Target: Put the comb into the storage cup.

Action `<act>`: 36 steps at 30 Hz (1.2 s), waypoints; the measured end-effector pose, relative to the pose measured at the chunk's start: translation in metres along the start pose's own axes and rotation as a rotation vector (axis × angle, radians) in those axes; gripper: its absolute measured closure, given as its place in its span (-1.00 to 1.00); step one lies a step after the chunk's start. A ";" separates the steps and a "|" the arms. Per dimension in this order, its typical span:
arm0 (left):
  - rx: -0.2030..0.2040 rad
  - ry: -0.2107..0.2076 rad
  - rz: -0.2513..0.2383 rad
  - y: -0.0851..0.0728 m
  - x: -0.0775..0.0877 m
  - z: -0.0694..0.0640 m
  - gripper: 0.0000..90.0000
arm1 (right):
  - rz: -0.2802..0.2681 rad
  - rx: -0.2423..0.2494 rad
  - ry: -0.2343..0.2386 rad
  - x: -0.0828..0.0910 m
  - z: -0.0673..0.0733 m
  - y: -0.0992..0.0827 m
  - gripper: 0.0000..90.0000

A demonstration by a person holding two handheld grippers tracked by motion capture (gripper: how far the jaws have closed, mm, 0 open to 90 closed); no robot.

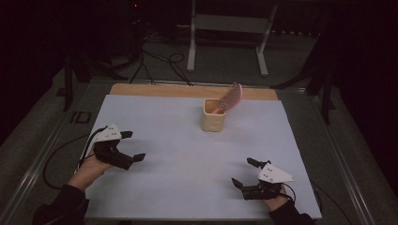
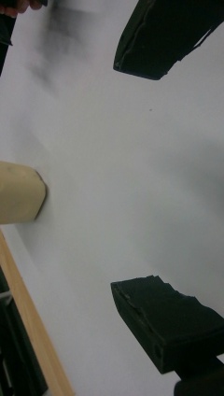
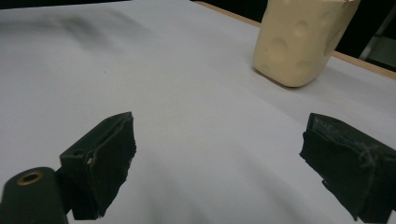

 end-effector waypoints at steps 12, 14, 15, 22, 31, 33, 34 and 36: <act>0.028 0.015 -0.006 -0.031 0.013 -0.013 -1.00 | -0.001 0.005 -0.001 -0.001 0.000 0.000 -0.79; 0.034 0.021 -0.006 -0.036 0.015 -0.015 -1.00 | -0.003 0.001 0.001 -0.001 0.000 0.001 -0.79; 0.034 0.021 -0.006 -0.036 0.015 -0.015 -1.00 | -0.002 0.004 0.000 -0.001 0.000 0.001 -0.79; 0.054 0.032 -0.009 -0.055 0.020 -0.023 -1.00 | 0.003 0.006 0.002 -0.002 0.000 0.001 -0.79; 0.079 0.053 -0.008 -0.075 0.020 -0.033 -1.00 | 0.006 0.006 0.004 -0.002 0.000 0.001 -0.79; 0.080 0.059 -0.008 -0.079 0.019 -0.035 -1.00 | 0.007 0.007 0.004 -0.003 0.000 0.001 -0.79; 0.082 0.063 -0.009 -0.080 0.019 -0.036 -1.00 | 0.008 0.009 0.002 -0.003 0.000 0.001 -0.79; 0.085 0.066 -0.009 -0.082 0.018 -0.037 -1.00 | 0.008 0.006 0.002 -0.003 0.001 0.001 -0.79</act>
Point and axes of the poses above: each handheld gripper's, and its own axes: x roughly backward along the jaws, y roughly out of its top, z roughly to its left, the point moved 1 cm from there along -x, roughly forward along the jaws, and after that the axes turned 11 degrees about z, right-handed, at the moved point
